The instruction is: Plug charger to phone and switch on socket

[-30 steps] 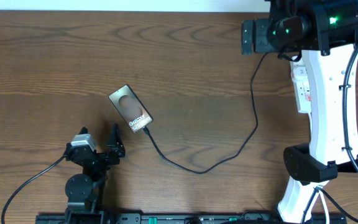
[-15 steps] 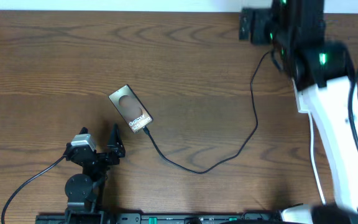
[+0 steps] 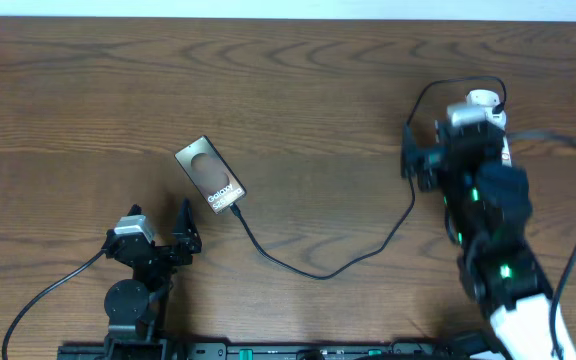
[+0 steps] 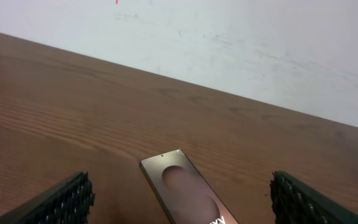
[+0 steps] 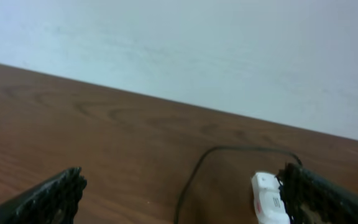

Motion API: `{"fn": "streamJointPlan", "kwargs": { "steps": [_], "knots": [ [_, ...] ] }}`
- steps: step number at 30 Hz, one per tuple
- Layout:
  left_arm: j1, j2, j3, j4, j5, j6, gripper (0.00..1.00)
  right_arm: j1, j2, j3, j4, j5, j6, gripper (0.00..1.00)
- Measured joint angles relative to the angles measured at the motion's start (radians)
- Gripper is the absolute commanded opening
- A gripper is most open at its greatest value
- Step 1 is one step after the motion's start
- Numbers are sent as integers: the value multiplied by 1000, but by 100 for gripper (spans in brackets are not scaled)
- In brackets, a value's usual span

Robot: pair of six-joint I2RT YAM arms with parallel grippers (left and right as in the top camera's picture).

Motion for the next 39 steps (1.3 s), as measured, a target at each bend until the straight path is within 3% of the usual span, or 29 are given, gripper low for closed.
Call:
{"fn": "streamJointPlan", "kwargs": {
  "steps": [7, 20, 26, 39],
  "knots": [
    [0, 0, 0, 0, 0, 0, 86, -120, -271, -279, 32, -64, -18, 99],
    [0, 0, 0, 0, 0, 0, 86, -231, -650, -595, 32, -134, -25, 99],
    [0, 0, 0, 0, 0, 0, 86, -257, -760, -636, -81, -138, -44, 99],
    [0, 0, 0, 0, 0, 0, 86, -308, -848, -636, -82, -137, -61, 99]
  ]
}}
